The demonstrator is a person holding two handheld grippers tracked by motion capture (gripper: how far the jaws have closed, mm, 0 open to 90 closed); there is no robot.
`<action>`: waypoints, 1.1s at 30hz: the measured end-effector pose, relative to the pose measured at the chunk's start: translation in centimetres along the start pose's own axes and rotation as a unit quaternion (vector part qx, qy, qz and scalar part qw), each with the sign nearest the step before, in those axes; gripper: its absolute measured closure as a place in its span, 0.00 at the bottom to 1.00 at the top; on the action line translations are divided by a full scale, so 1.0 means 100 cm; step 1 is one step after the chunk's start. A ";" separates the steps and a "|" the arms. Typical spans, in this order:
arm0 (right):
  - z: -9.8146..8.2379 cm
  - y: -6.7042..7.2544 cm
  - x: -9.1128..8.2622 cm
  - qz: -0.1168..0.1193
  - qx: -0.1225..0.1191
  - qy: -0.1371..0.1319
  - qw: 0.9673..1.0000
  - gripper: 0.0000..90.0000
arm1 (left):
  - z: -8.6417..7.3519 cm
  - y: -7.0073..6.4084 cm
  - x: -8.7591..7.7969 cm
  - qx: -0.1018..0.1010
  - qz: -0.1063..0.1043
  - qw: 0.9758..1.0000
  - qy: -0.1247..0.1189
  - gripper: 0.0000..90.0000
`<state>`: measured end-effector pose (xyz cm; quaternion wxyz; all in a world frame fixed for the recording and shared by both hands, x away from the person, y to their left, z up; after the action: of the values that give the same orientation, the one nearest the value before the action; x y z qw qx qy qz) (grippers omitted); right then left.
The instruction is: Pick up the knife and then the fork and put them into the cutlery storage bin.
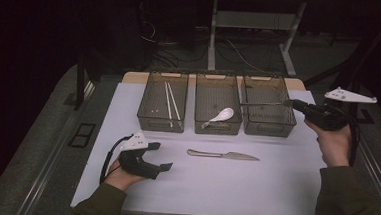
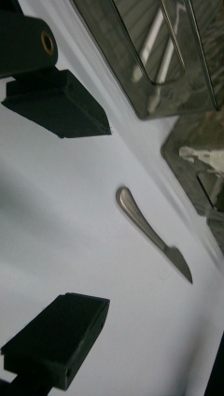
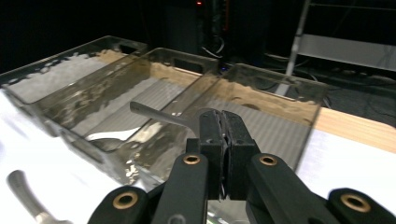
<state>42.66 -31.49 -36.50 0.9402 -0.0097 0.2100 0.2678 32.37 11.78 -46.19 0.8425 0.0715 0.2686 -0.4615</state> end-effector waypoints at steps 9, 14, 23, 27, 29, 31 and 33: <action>0.007 -0.028 0.003 -0.043 0.016 0.005 0.999 0.98 | 0.001 0.003 0.001 -0.005 0.017 1.000 -0.006 0.00; 0.006 -0.042 0.014 -0.070 0.029 0.015 0.997 0.98 | 0.000 0.003 0.003 -0.005 0.016 1.000 -0.002 0.00; -0.003 -0.047 0.048 -0.101 0.032 0.039 0.994 0.97 | -0.001 -0.002 0.007 0.001 0.005 1.000 0.005 0.00; -0.009 -0.041 0.060 -0.107 0.023 0.056 0.992 0.97 | -0.001 -0.002 0.008 0.002 0.003 1.000 0.004 0.00; -0.012 -0.040 0.064 -0.112 0.022 0.063 0.991 0.97 | -0.001 -0.002 0.008 0.003 0.002 1.000 0.006 0.00; -0.016 -0.040 0.068 -0.114 0.020 0.074 0.991 0.97 | -0.001 -0.003 0.009 0.003 0.000 1.000 0.006 0.00; -0.019 -0.038 0.070 -0.114 0.015 0.085 0.990 0.97 | -0.001 -0.003 0.009 0.003 0.000 1.000 0.006 0.00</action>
<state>49.28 -31.50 -41.38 0.9433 -0.0423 0.2910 0.1540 32.49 10.99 -46.66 0.8409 0.0765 0.2721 -0.4616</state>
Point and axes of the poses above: each handheld gripper's, and its own axes: x roughly forward along the jaws, z roughly out of its top, y roughly to its left, the point moved 8 cm from there along x, roughly forward along the jaws
